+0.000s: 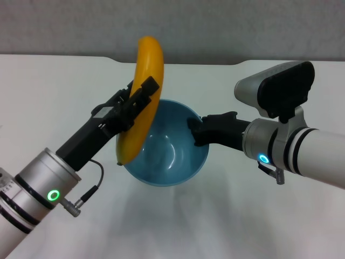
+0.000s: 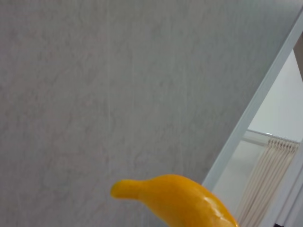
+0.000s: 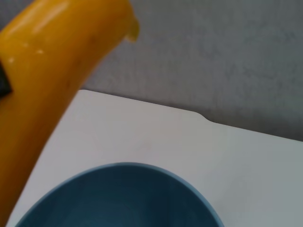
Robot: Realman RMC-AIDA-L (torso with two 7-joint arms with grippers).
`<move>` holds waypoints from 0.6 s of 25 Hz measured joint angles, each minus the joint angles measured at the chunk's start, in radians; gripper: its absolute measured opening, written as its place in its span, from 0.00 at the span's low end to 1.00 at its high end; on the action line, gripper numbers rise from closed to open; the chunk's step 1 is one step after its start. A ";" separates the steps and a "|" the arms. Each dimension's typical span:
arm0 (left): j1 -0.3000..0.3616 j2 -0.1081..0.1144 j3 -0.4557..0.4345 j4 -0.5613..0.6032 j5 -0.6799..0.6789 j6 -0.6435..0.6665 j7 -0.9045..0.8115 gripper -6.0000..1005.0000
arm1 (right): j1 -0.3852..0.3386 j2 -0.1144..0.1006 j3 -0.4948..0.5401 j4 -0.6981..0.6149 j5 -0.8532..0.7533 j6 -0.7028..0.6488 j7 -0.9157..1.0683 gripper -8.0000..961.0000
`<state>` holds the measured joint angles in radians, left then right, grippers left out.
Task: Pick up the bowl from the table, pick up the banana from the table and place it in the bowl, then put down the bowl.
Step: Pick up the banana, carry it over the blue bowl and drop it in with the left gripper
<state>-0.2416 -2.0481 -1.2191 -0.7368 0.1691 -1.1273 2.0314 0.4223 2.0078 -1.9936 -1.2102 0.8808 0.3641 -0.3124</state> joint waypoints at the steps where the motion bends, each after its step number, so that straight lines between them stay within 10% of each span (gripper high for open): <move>1: 0.000 0.000 0.000 0.000 0.000 0.000 0.000 0.51 | 0.000 0.000 0.000 0.000 0.000 0.000 0.000 0.05; 15: -0.007 -0.001 0.035 0.016 -0.111 -0.084 0.010 0.51 | 0.007 0.000 0.002 0.024 0.000 -0.014 0.000 0.05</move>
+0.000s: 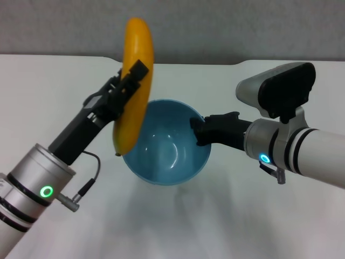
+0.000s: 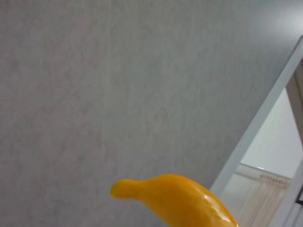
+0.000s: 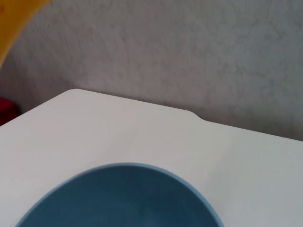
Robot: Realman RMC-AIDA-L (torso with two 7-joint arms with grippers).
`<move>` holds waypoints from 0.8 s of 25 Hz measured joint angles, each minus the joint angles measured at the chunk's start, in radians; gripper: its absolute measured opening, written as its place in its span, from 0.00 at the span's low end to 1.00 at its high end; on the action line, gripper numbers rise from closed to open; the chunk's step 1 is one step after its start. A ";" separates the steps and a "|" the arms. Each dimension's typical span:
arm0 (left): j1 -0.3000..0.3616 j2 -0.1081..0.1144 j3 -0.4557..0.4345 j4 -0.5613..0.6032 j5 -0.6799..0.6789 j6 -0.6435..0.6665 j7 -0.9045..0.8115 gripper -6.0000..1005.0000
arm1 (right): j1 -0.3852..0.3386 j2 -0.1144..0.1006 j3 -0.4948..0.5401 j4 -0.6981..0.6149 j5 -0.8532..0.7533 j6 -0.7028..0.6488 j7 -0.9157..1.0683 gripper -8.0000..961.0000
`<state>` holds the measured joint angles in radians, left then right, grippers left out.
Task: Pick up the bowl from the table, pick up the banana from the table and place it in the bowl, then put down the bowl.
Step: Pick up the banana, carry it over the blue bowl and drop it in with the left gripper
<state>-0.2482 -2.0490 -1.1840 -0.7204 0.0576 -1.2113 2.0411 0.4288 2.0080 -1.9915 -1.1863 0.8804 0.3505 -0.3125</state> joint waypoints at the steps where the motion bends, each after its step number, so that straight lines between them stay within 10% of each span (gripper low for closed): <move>1: -0.004 0.000 0.006 0.000 0.000 -0.002 0.000 0.51 | 0.003 0.000 -0.001 0.000 0.000 0.000 0.000 0.05; 20: -0.088 -0.005 0.089 0.045 -0.029 0.002 0.077 0.51 | 0.033 0.002 -0.037 0.009 0.050 -0.015 -0.007 0.05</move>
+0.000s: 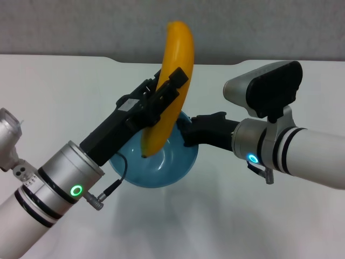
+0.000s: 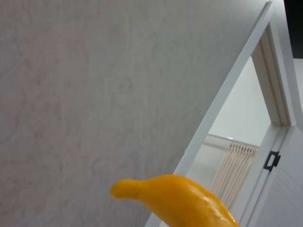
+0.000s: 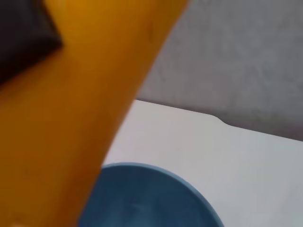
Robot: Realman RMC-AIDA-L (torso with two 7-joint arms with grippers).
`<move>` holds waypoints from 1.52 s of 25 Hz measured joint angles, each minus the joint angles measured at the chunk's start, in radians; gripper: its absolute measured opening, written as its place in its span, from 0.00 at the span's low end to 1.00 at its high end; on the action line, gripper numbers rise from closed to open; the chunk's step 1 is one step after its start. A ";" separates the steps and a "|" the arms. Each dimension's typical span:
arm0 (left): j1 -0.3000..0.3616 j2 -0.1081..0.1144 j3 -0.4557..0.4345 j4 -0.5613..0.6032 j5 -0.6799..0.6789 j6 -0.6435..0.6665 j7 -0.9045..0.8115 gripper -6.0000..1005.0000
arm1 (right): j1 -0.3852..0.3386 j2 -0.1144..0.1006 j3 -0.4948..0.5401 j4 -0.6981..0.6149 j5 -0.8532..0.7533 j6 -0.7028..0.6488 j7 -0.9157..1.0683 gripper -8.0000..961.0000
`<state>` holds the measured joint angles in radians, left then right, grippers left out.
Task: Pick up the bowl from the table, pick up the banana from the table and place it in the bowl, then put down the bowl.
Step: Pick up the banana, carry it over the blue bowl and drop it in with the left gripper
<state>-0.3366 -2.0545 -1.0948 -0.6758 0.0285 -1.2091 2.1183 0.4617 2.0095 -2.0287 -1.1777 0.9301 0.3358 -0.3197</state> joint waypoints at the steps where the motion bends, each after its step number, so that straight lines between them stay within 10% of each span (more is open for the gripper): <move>1: -0.001 0.000 0.001 0.002 0.000 0.000 0.009 0.51 | 0.000 0.000 -0.001 -0.002 0.002 0.000 0.000 0.05; 38: 0.008 -0.001 0.014 0.050 -0.024 -0.006 0.090 0.54 | -0.023 -0.005 0.009 -0.056 0.002 0.011 -0.001 0.05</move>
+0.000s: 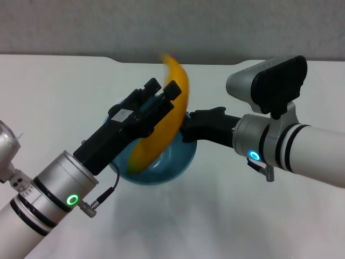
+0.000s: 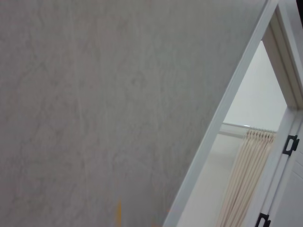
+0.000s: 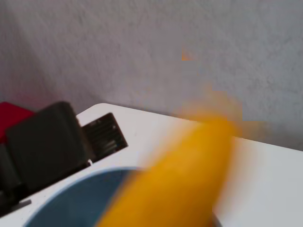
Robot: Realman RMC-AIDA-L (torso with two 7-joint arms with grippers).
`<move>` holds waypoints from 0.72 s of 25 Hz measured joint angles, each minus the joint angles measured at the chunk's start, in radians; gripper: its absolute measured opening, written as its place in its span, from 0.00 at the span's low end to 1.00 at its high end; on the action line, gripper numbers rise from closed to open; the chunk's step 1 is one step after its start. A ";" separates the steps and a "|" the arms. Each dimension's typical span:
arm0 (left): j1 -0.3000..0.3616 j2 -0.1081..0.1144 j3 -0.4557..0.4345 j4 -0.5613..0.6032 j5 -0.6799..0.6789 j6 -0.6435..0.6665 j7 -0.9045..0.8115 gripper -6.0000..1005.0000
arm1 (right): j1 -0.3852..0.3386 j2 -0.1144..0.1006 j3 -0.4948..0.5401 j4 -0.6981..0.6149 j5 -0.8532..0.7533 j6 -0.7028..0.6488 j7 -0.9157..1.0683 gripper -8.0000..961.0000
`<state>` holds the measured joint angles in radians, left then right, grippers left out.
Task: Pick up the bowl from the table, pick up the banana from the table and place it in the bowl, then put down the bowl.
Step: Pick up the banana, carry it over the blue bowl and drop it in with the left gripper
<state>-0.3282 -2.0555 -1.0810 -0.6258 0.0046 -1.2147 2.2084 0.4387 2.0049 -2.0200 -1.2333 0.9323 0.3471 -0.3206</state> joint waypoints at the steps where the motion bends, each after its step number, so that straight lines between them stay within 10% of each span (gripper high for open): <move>1: 0.000 0.000 0.000 0.000 0.000 0.000 0.000 0.56 | 0.000 0.000 0.000 0.000 0.000 0.000 0.000 0.05; 10: 0.002 0.000 0.001 0.000 -0.007 0.007 0.001 0.89 | -0.002 0.000 0.000 0.000 0.000 0.000 0.000 0.05; 18: 0.028 0.011 -0.030 0.009 -0.023 0.010 0.022 0.89 | -0.025 -0.002 0.058 0.009 -0.005 0.067 0.000 0.05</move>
<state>-0.3004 -2.0449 -1.1112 -0.6165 -0.0179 -1.2043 2.2305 0.4136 2.0033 -1.9617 -1.2243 0.9277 0.4137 -0.3206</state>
